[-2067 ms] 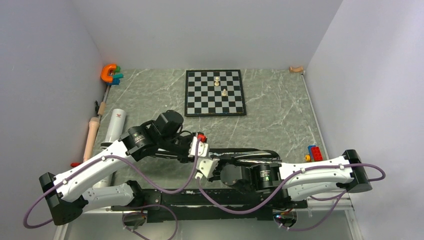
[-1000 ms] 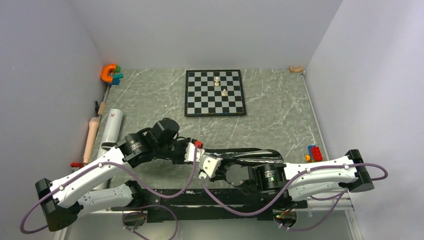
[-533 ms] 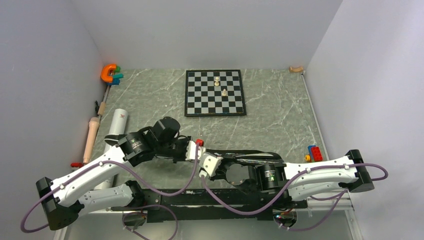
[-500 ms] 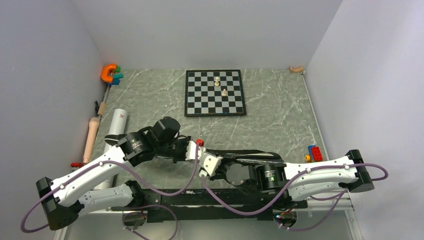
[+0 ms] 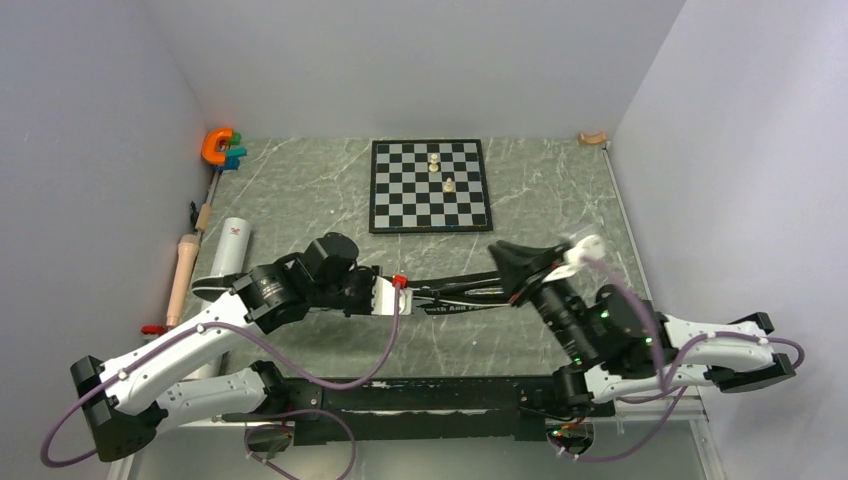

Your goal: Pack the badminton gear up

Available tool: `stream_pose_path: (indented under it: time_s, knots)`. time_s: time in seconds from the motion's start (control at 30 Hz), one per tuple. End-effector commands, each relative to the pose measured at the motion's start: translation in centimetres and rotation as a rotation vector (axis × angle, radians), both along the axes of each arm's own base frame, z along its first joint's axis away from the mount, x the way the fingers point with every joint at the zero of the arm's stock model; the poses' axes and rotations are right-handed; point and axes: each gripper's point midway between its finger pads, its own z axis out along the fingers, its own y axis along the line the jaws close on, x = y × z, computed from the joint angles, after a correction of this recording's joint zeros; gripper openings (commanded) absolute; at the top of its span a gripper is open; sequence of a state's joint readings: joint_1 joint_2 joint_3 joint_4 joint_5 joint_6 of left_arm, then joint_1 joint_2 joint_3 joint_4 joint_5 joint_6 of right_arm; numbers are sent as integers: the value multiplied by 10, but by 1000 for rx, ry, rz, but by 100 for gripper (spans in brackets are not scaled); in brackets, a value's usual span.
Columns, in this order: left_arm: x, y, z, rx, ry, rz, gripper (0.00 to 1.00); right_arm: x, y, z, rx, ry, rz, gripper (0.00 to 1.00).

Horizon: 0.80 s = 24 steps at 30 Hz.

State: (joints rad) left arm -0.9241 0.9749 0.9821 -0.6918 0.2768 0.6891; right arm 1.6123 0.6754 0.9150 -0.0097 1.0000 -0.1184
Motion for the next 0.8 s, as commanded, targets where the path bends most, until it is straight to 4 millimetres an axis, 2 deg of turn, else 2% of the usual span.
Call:
stream_pose_path:
  time_s: [0.0, 0.1, 0.17, 0.4, 0.57, 0.63, 0.7, 0.77]
  knots:
    - [23, -6, 51, -135, -184, 29, 0, 23, -71, -2, 142, 168, -320, 14]
    - [24, -4, 54, -141, -192, 31, 0, 27, -116, -10, 273, 260, -431, 0]
    - [27, -2, 58, -148, -203, 40, 0, 27, -136, -14, 356, 306, -440, 0]
    - [38, 9, 76, -171, -250, 83, 0, 28, -147, -13, 401, 318, -447, 0]
    - [39, 22, 86, -199, -250, 111, 0, 29, -121, -1, 313, 243, -452, 0]
    - [40, 25, 86, -198, -252, 115, 0, 30, -108, 17, 272, 206, -455, 1]
    - [40, 26, 85, -194, -251, 115, 0, 34, -100, 45, 277, 155, -435, 5]
    - [40, 25, 83, -189, -244, 108, 0, 46, -87, 71, 238, 89, -446, 9]
